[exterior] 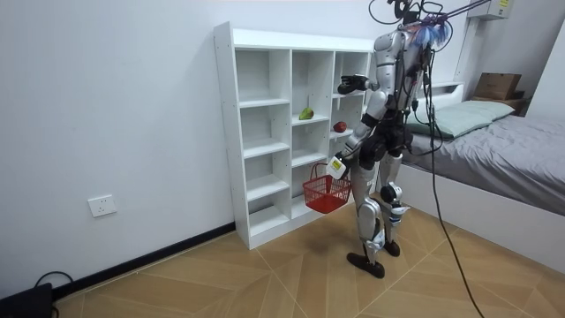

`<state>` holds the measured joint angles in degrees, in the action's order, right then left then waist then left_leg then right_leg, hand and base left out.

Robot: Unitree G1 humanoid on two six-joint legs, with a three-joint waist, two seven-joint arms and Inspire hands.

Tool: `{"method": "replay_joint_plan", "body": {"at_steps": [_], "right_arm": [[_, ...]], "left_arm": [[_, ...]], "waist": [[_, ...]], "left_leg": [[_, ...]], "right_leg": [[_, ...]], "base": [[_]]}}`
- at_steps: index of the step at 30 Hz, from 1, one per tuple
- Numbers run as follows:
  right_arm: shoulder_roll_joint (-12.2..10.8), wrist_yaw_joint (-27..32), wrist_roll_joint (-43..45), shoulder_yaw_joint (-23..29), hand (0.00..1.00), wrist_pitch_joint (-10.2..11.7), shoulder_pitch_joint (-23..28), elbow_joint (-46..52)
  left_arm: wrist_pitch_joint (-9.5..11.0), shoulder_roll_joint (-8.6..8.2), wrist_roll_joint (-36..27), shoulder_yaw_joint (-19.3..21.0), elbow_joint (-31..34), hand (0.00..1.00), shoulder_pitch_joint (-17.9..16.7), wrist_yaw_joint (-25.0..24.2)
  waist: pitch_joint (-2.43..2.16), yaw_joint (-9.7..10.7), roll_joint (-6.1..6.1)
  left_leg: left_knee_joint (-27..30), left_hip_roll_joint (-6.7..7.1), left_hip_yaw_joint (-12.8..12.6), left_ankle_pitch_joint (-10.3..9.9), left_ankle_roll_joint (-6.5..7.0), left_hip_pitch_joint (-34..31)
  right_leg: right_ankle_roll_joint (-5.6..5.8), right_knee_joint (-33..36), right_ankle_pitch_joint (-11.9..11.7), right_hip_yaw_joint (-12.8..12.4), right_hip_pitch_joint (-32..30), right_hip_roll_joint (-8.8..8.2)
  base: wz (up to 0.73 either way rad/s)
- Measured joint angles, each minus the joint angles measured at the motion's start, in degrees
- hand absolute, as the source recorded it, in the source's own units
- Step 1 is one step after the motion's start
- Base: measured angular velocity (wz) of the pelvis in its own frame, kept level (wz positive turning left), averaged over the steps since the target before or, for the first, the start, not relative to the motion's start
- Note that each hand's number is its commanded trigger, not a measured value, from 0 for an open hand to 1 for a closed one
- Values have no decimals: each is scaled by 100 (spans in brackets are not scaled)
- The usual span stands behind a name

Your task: Collect fruits from the closet

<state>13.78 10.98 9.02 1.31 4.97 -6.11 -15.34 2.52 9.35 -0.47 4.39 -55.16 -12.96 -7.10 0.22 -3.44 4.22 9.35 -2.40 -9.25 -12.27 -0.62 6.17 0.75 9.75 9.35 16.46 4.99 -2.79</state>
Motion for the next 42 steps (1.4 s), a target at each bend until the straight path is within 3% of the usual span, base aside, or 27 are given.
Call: {"method": "replay_joint_plan", "body": {"at_steps": [5,7,8,9,10,23,42], "right_arm": [[4,-52,2,1,0,0,-4,0],[13,-124,24,1,16,0,-20,0],[20,-179,86,-1,52,0,-32,0],[21,-197,112,-1,67,0,-41,0],[28,-225,201,-1,100,0,-62,0],[223,-417,507,-16,100,1,-183,-1],[227,-701,569,-30,100,-9,-218,-1]], "left_arm": [[-7,0,8,6,4,100,1,-26],[-7,3,15,15,5,100,2,-51],[-7,15,16,37,5,100,4,-87],[-7,21,16,49,5,100,5,-101],[-7,24,16,56,5,100,5,-120],[-6,35,19,63,25,100,43,-248],[-5,17,106,101,38,100,65,-249]], "waist": [[-1,-2,-7],[-1,-4,-13],[-1,-4,-15],[-1,-4,-16],[-2,-4,-19],[-16,-172,-42],[5,-167,-76]], "left_leg": [[-2,0,-8,0,0,0],[-2,-2,-10,0,0,0],[-4,-4,-9,0,0,-2],[-6,-6,-8,0,0,-4],[-9,-7,-7,-1,0,-5],[-16,-10,2,0,0,1],[-12,-6,47,0,0,-13]], "right_leg": [[0,8,0,1,-2,-1],[0,12,0,4,-4,-1],[0,17,0,10,-11,0],[-1,19,0,16,-13,1],[-1,20,-1,29,-14,1],[-2,34,-2,75,-10,-4],[-1,31,-2,119,-1,-11]], "base": [[0],[0],[0],[0],[0],[0],[0]]}}
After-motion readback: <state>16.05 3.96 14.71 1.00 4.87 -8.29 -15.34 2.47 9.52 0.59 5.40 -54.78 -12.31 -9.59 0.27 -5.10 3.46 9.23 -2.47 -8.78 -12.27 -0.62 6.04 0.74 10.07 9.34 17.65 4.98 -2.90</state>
